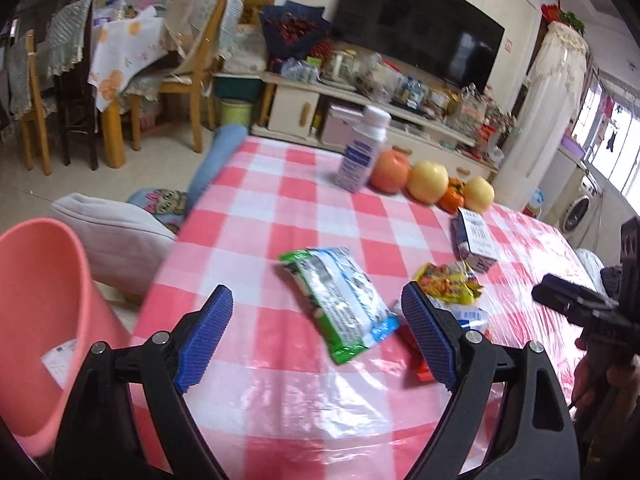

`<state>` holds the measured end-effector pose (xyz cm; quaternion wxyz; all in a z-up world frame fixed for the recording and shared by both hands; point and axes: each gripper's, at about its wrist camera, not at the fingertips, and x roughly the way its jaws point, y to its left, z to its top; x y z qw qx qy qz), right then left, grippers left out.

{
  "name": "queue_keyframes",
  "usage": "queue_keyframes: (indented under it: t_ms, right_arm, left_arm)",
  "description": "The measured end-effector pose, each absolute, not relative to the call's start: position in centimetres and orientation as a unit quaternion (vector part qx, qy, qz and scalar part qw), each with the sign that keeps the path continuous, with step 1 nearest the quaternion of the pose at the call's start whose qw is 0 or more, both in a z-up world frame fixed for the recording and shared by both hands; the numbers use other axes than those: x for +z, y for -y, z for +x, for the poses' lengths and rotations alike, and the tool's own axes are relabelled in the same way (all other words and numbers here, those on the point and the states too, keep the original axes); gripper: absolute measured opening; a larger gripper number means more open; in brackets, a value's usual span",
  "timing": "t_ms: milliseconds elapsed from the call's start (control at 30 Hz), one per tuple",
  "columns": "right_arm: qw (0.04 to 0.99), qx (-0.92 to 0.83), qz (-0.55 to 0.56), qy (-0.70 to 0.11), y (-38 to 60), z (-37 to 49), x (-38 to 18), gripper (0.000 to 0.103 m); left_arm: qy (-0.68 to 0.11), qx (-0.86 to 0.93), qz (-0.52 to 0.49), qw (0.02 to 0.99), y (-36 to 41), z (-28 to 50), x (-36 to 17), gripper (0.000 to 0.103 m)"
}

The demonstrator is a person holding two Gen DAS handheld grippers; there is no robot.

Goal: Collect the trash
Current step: 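Grasp the green-white biscuit packet with the left tool while the right tool grasps the white yogurt bottle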

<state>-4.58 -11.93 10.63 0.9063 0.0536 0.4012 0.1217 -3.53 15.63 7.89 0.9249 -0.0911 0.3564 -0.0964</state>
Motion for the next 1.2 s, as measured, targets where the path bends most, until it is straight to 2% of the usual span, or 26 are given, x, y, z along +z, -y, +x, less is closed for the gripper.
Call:
queue_keyframes:
  t_ms: [467,533,600,733,800,1067,1200]
  right_arm:
    - [0.885,0.167,0.081,-0.427,13.1,-3.1,8.6,0.096]
    - [0.879,0.187,0.082,-0.431,12.5,-3.1,8.4,0.093]
    - [0.869,0.213,0.091,-0.438,11.7,-3.0,8.1,0.082]
    - [0.854,0.236,0.098,-0.453,10.6,-2.7,7.0,0.082]
    - [0.848,0.247,0.099,-0.457,10.2,-2.6,6.7,0.079]
    - [0.839,0.281,0.079,-0.458,8.0,-2.8,6.1,0.077]
    - [0.839,0.281,0.057,-0.463,6.9,-2.6,5.4,0.073]
  left_arm:
    - [-0.409,-0.062,-0.116,0.903,-11.9,0.6,5.6,0.085]
    - [-0.414,-0.059,-0.121,0.900,-11.5,1.1,5.2,0.083]
    - [-0.417,-0.058,-0.124,0.899,-11.1,1.7,5.0,0.083]
    - [-0.424,-0.047,-0.125,0.896,-10.8,2.6,4.5,0.082]
    - [-0.429,-0.038,-0.122,0.894,-10.7,3.0,4.1,0.078]
    - [-0.447,-0.017,-0.113,0.887,-10.5,3.9,3.0,0.069]
    - [-0.452,-0.011,-0.111,0.885,-10.6,4.0,2.6,0.057]
